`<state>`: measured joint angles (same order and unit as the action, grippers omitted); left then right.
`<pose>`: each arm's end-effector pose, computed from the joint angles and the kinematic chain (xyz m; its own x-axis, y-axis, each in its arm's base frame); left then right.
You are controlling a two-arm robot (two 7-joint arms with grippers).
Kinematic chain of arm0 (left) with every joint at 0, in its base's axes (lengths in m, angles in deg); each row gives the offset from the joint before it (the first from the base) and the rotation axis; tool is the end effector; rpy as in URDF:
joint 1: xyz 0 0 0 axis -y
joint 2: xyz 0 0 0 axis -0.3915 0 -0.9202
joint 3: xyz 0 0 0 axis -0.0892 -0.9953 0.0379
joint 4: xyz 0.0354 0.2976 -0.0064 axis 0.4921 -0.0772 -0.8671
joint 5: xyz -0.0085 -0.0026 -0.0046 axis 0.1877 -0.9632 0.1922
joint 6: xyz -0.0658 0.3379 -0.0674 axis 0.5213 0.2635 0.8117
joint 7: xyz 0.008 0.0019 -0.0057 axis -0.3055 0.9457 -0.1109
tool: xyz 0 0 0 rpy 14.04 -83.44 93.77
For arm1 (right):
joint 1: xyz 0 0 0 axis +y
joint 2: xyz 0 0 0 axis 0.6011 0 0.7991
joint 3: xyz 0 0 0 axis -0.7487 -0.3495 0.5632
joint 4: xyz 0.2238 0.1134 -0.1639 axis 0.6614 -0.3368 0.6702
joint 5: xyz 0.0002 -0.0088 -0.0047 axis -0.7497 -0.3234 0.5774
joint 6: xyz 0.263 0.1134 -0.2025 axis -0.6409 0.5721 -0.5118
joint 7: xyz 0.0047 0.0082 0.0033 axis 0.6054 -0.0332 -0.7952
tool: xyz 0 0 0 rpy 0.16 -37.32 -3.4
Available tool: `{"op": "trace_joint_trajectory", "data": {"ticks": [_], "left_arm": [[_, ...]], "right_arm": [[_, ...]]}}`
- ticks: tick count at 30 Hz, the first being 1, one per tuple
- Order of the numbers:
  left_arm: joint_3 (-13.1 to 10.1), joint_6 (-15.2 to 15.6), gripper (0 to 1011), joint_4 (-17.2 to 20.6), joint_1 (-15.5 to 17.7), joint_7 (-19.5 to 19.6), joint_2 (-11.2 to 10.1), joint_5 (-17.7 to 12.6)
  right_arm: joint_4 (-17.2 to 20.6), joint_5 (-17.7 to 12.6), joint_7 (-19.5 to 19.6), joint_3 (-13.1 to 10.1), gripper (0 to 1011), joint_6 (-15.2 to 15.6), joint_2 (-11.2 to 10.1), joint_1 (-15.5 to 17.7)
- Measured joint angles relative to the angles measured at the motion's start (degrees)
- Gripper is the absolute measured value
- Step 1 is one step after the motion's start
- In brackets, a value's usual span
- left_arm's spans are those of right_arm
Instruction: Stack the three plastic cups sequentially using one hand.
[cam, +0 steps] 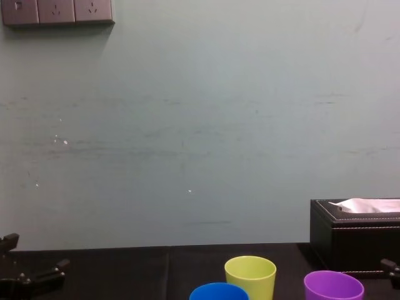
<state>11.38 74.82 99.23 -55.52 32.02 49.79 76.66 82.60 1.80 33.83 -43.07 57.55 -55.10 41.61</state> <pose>0.3994 0.0771 -0.3180 0.2921 0.8803 0.3739 -0.9553 0.2873 0.0701 0.3993 -0.0770 -0.3179 0.2923 -0.8803 0.3736 0.9552 0.2874 -0.0701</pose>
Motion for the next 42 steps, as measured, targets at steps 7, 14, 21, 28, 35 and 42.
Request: {"op": "trace_joint_trajectory", "data": {"ticks": [7, 14, 21, 28, 35, 42], "left_arm": [[0.0, 0.0, 1000, 0.0, 0.0, 0.0, 0.0, 0.0], [0.0, 0.0, 1000, 0.0, 0.0, 0.0, 0.0, 0.0], [0.0, 0.0, 1000, 0.0, 0.0, 0.0, 0.0, 0.0], [0.0, 0.0, 1000, 0.0, 0.0, 0.0, 0.0, 0.0], [0.0, 0.0, 1000, 0.0, 0.0, 0.0, 0.0, 0.0], [0.0, 0.0, 1000, 0.0, 0.0, 0.0, 0.0, 0.0]], "right_arm": [[0.0, 0.0, 0.0, 0.0, 1003, 0.0, 0.0, 0.0], [1.4, 0.1, 0.4, -1.6, 1003, 0.4, 0.8, 1.1], [4.0, -1.8, -0.4, -3.8, 1003, 3.1, 0.9, 2.9], [10.2, -7.0, -4.2, -6.7, 1003, 10.1, -1.0, 6.4], [16.3, -12.2, -8.9, -8.2, 1003, 17.7, -2.8, 10.1], [19.8, -13.0, -11.1, -7.6, 1003, 23.0, -3.0, 11.7]]}}
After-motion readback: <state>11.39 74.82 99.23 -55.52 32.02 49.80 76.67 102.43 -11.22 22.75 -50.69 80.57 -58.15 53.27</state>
